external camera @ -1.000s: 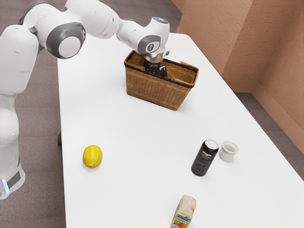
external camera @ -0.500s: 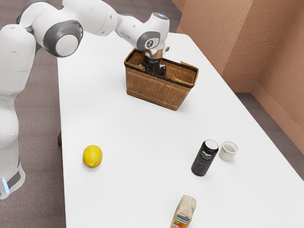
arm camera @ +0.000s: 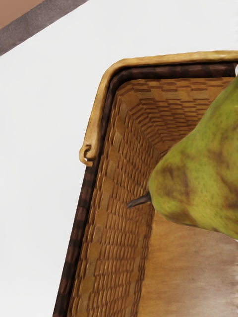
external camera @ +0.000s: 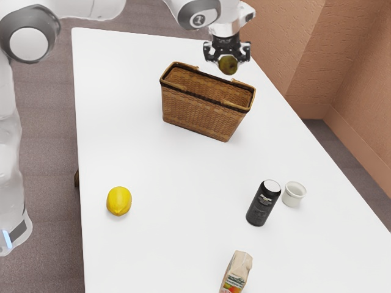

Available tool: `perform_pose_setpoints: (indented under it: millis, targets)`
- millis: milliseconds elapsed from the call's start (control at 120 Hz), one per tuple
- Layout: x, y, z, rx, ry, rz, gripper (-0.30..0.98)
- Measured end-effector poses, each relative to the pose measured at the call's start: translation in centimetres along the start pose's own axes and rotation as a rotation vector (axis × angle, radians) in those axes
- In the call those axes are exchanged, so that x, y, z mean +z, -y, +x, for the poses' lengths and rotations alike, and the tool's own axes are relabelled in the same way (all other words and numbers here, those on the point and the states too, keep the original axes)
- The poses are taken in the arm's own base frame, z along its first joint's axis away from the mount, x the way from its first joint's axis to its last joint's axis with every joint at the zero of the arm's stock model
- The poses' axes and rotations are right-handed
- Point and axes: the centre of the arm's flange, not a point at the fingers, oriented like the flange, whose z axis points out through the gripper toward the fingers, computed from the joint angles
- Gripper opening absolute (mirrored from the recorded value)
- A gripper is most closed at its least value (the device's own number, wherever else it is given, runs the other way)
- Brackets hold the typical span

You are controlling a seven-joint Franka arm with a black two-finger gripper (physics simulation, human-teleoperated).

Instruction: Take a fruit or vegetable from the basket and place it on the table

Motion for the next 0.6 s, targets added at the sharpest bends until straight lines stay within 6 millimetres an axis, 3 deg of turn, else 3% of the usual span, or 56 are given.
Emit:
perform_pose_setpoints:
  millis: [92,167,267,350,392,442,533,600]
  targets:
    - [-5.5,-4.0,-3.5,0.100,-0.080,-0.081,0.32]
    - [-8.4,-7.4,-6.9,0.180,-0.140,-0.127,0.32]
    - [-10.1,-12.1,-12.5,0.272,-0.171,-0.183,0.32]
    - [-10.6,-15.7,-19.4,0.361,-0.155,-0.236,0.32]
    - [-10.8,-16.5,-21.7,0.383,-0.144,-0.256,0.42]
    - [-10.8,-16.8,-22.3,0.381,-0.139,-0.266,0.50]
    - [-10.4,-16.7,-21.4,0.350,-0.140,-0.271,0.59]
    - [-10.2,-15.9,-19.0,0.269,-0.134,-0.265,0.62]
